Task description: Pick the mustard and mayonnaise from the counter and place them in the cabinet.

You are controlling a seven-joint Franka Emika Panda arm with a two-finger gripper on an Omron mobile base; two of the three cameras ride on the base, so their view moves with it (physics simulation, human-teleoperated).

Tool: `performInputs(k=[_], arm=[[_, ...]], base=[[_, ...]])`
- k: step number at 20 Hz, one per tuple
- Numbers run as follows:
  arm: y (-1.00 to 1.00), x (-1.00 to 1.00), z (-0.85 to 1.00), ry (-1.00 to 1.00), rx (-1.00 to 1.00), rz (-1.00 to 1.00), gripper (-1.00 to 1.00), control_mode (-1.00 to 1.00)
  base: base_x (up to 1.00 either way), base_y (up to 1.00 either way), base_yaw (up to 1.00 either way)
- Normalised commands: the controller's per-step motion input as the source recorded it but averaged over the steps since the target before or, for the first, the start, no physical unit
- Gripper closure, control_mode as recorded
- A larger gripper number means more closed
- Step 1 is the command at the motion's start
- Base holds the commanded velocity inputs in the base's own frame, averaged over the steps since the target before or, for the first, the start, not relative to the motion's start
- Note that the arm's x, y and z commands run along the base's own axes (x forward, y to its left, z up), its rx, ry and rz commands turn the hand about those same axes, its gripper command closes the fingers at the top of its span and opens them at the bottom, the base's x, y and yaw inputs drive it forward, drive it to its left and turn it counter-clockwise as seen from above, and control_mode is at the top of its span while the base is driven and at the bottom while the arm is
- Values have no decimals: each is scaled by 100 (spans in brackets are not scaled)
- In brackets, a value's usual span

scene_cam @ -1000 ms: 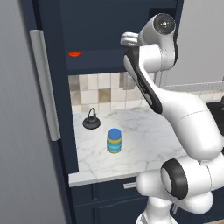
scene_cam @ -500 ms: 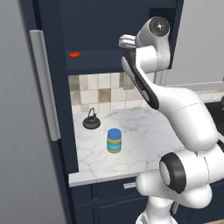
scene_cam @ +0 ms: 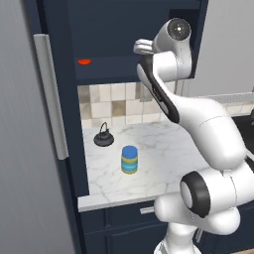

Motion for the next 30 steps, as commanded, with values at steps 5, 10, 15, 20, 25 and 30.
performInputs(k=[5,10,15,20,25,30], arm=[[0,50,-19,0,-11,0,100,-100],[0,43,-18,0,-9,0,100,-100],[0,31,-25,-1,-6,0,100,-100],[-5,30,-35,0,-1,0,100,-100],[-20,31,-33,0,2,0,100,-100],[-22,20,-31,0,2,0,100,-100]], base=[[0,0,0],[0,0,0],[0,0,0],[0,0,0],[0,0,0],[0,0,0]])
